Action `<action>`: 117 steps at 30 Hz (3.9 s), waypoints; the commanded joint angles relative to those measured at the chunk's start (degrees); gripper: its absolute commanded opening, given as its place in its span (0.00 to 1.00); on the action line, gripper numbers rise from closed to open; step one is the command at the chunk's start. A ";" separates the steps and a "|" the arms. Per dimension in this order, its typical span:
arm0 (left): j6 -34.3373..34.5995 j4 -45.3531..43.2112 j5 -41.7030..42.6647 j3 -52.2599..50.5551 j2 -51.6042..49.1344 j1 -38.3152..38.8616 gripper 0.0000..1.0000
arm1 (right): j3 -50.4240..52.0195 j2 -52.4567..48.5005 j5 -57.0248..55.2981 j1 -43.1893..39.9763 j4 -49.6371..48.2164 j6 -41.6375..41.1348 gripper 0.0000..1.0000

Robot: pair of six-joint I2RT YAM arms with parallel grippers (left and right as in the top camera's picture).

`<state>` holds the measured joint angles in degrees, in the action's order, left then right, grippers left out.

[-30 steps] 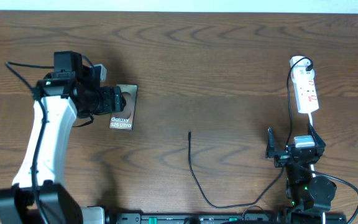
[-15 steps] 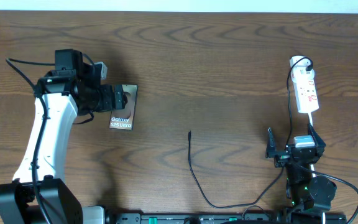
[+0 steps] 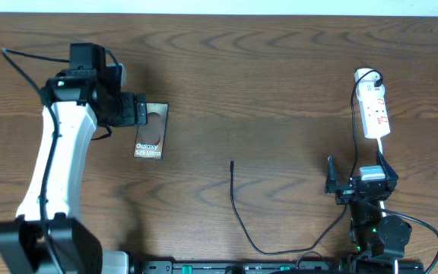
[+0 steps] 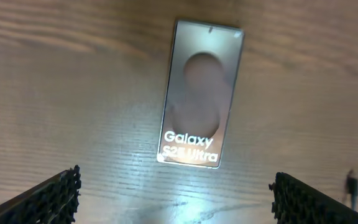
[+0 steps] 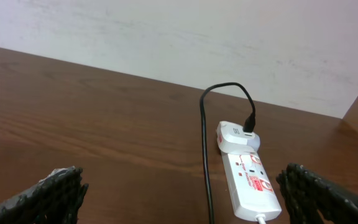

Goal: Plug charger to phone and switch on socket
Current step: 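Move the left gripper over the Galaxy phone and lower toward it, then close the left gripper on the phone's long edges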

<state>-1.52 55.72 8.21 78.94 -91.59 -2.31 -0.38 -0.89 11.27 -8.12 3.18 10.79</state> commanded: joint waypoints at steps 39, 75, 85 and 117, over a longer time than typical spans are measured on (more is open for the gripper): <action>-1.25 -6.10 1.40 -1.81 -16.39 6.93 0.96 | 0.07 0.17 -0.20 0.31 0.26 -0.68 0.99; -1.25 -9.42 -3.17 -1.92 -24.06 7.21 0.96 | 0.07 0.17 -0.20 0.31 0.26 -0.68 0.99; -1.25 -10.23 -3.82 -1.92 -24.06 7.21 0.96 | 0.07 0.17 -0.20 0.28 0.26 -0.68 0.99; -1.25 -14.56 -5.88 -6.84 -24.06 7.21 0.97 | 0.07 0.17 -0.20 0.31 0.26 -0.68 0.99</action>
<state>-2.83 41.54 3.18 73.91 -114.21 4.89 -0.38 -0.89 11.27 -8.12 3.18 10.76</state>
